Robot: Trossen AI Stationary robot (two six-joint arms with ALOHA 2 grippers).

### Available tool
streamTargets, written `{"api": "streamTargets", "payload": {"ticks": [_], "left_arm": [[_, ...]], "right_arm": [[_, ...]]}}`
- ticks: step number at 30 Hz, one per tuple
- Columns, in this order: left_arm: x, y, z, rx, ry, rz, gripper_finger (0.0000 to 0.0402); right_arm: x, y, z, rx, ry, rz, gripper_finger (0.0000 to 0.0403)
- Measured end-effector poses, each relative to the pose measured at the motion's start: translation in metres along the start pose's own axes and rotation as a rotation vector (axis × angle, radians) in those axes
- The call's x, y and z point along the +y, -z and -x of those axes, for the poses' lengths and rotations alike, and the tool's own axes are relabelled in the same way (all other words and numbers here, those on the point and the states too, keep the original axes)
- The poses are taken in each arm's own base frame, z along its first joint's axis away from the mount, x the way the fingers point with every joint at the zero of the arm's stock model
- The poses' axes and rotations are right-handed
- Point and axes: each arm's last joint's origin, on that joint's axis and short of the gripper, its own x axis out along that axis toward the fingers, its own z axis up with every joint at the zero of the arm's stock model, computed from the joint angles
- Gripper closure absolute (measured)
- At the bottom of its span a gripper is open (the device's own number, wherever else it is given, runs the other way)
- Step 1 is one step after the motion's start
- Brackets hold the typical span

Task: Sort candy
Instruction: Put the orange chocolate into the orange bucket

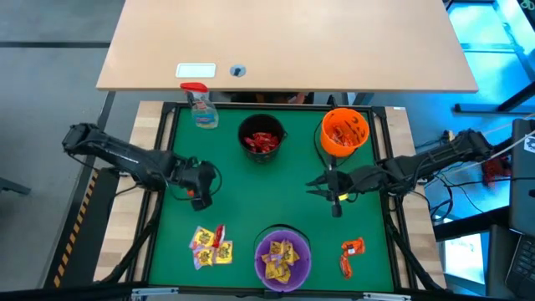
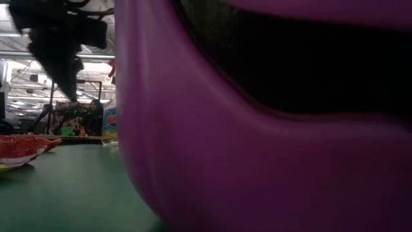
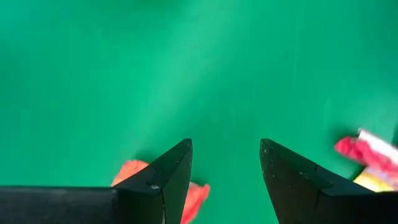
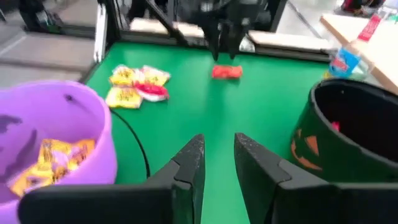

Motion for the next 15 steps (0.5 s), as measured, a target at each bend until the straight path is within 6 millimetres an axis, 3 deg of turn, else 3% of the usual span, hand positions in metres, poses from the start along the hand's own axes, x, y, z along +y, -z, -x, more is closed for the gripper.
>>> {"api": "streamTargets", "payload": {"ticks": [7,15], "left_arm": [[-0.005,0.027,-0.012,0.179,-0.118,-0.031,0.0224],[-0.019,0.039,-0.035,0.308,-0.230,-0.145,0.0224]], "right_arm": [[-0.001,0.024,-0.002,-0.065,0.007,-0.045,0.0320],[-0.001,0.027,-0.002,-0.061,0.007,-0.062,0.0320]]}}
